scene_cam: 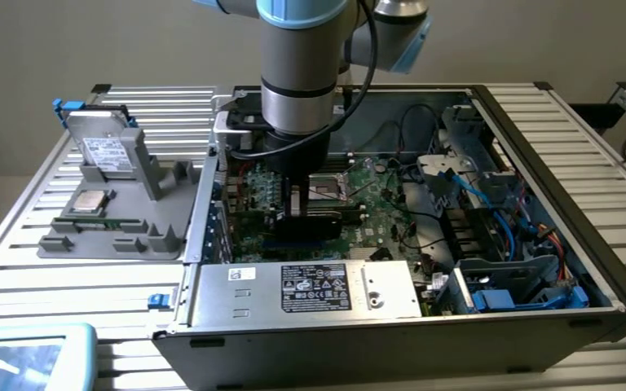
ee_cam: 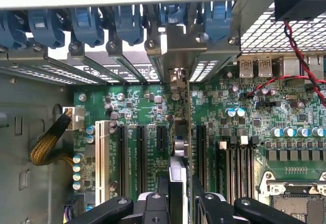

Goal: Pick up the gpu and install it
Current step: 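Insert the gpu into the slot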

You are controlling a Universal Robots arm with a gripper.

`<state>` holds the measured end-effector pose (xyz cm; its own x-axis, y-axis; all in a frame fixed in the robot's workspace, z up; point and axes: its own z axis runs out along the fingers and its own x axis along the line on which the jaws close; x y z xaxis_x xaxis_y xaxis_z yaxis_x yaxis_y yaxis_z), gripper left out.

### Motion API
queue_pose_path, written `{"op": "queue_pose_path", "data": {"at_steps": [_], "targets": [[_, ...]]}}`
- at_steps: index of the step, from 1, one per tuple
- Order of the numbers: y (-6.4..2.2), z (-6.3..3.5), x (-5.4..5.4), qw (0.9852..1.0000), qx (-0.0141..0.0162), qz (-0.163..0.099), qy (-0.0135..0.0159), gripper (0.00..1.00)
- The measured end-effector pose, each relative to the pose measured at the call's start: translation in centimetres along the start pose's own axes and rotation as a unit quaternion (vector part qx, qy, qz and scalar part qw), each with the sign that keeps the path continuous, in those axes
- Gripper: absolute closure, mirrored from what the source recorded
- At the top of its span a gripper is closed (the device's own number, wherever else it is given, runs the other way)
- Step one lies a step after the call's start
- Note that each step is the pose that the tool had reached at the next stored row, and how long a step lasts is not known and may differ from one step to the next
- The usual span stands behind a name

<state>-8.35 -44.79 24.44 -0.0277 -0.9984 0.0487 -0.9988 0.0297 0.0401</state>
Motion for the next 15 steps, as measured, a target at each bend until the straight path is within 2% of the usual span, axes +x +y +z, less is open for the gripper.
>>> {"op": "queue_pose_path", "data": {"at_steps": [15], "targets": [[-0.17, 0.05, -0.01, 1.0, 0.0, 0.0, 0.0, 0.73]]}}
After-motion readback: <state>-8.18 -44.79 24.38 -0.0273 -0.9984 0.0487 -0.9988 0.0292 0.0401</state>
